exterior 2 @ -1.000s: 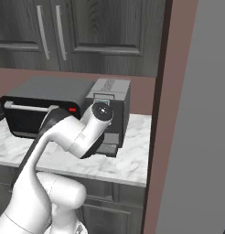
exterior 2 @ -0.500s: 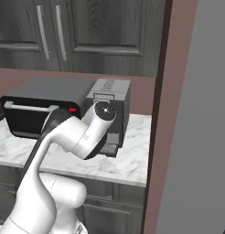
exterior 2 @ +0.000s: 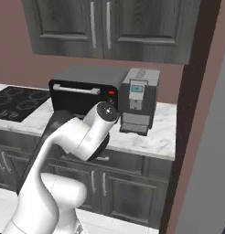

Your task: Pick up the brewed coffee from the coffee machine and place it next to the breakfast plate on the dining counter.

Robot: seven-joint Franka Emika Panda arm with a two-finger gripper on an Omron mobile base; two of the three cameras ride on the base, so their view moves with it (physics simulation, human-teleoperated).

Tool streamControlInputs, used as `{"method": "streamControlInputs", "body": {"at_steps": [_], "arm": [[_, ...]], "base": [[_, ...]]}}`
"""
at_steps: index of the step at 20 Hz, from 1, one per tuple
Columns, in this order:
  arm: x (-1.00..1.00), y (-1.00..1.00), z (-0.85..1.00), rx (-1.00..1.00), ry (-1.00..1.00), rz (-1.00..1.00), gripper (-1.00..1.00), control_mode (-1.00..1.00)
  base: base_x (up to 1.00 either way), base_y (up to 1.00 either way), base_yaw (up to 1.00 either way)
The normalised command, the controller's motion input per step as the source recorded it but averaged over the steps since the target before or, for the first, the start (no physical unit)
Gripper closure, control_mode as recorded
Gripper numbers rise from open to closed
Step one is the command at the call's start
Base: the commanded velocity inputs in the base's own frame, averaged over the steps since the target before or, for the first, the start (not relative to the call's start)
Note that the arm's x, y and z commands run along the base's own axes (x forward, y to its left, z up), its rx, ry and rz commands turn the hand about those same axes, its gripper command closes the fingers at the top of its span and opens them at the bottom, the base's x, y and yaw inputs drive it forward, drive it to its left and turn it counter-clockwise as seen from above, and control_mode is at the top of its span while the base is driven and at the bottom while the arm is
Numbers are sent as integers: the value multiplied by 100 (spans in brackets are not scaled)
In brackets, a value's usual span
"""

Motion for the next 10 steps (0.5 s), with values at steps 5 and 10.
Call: {"method": "streamControlInputs", "body": {"at_steps": [5,10], "arm": [[0,0,0,0,0,0,100,100],[0,0,0,0,0,0,100,100]], "base": [[-18,80,71],[-8,37,94]]}}
